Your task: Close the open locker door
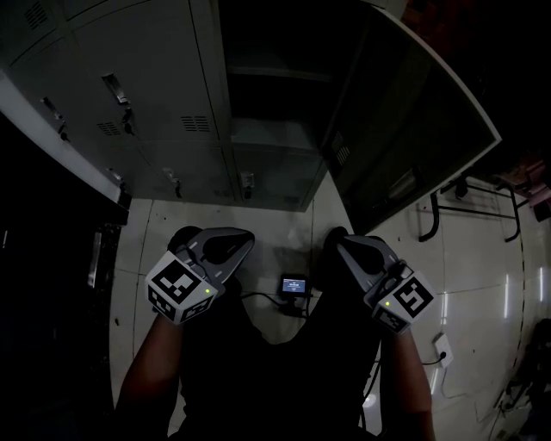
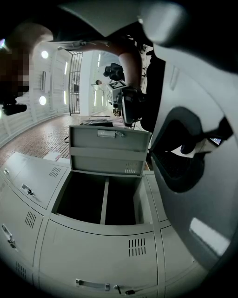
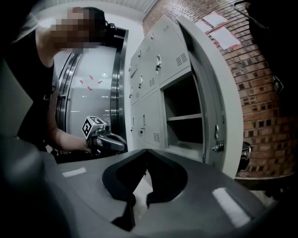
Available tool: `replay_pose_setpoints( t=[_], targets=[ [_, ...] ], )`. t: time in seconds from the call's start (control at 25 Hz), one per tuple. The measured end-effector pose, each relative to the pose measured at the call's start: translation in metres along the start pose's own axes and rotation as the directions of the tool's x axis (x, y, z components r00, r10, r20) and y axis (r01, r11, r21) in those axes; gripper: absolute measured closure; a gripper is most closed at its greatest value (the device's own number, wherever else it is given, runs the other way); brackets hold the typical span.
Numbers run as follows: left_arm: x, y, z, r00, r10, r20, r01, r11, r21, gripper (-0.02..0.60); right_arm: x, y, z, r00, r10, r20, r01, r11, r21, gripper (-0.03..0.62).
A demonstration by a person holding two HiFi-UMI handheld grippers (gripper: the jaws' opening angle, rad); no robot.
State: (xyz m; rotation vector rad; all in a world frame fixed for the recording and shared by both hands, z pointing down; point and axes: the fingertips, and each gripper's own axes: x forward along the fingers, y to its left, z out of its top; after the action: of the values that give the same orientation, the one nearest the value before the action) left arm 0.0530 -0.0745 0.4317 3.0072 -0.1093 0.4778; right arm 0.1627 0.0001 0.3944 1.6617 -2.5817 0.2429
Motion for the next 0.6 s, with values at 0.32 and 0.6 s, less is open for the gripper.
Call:
replay_pose_setpoints(
  t=[0.32,0.6],
  targets=[
    [-0.003,0.000,0.000,1.000,0.000,-0.002,0.000,1.000,0.000,0.569,-0.026,-0.019,0.020,0.989,-0.071,0.127,0.065,0.996,0.056,0.591],
    [0.000,-0.002,0.000,1.000,-0.001,-0.004,0.001,1.000,0.006,0.569,-0.082,-0.057,0.039,0.978,-0.144,0.151,0.142,0.990,0.027,0.500]
  ],
)
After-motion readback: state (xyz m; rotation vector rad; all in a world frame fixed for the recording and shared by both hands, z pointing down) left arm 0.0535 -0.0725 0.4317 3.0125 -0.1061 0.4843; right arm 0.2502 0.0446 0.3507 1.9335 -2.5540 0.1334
